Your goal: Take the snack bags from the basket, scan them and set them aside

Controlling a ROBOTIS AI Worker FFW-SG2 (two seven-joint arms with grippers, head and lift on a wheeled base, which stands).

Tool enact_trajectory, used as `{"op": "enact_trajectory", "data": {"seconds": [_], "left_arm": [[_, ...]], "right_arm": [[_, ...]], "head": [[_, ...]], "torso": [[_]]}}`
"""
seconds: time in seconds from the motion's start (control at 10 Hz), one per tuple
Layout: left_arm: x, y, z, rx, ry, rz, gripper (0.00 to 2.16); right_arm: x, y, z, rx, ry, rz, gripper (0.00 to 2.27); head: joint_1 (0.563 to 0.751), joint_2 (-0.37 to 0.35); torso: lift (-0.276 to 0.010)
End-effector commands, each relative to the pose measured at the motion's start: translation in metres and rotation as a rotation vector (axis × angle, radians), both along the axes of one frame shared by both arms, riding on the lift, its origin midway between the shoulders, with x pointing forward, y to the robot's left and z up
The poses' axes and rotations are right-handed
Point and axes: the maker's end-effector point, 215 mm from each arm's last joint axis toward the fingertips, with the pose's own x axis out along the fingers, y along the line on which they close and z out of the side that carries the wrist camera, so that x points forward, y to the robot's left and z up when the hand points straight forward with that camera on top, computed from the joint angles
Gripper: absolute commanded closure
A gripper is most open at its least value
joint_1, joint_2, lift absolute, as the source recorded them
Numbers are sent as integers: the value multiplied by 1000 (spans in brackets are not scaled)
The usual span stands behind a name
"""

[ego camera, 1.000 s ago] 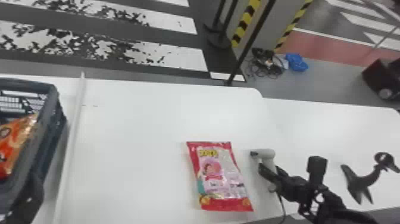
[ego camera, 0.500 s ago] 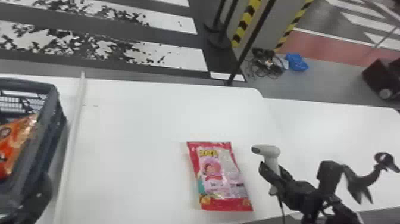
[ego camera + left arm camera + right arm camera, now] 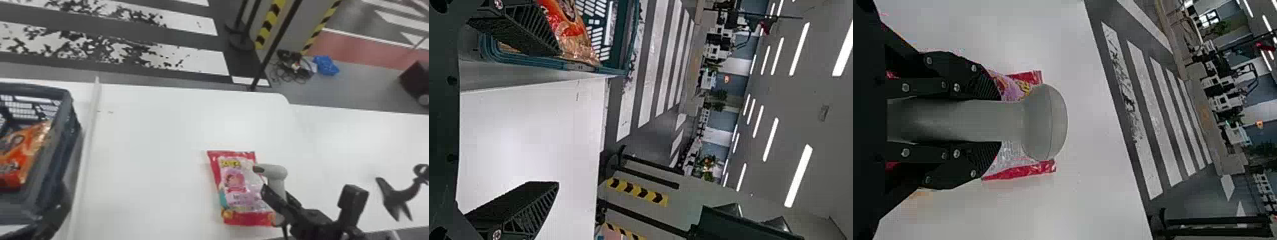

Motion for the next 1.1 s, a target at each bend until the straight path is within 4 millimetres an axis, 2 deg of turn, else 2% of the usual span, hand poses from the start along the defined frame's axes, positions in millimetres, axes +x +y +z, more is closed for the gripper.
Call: {"op": "enact_trajectory", "data": {"seconds": [0.0,0.3,0.6,1.0], "left_arm": [[0,-1,0,2,2,-8,70],[2,0,0,-2,2,-10,70],[1,1,-1,-7,6,-8,70],[-1,-2,-1,-12,7,-19,70]], "right_arm": [[-12,19,-8,35,34,16,2246],[-27,31,-19,15,71,44,2246],[-41,54,-32,8,107,88,2246],[-45,56,-37,-4,116,98,2246]], "head": [[695,-268],[695,-218],[695,-188],[695,-161]], "torso": [[-75],[-75],[-75],[-75]]}}
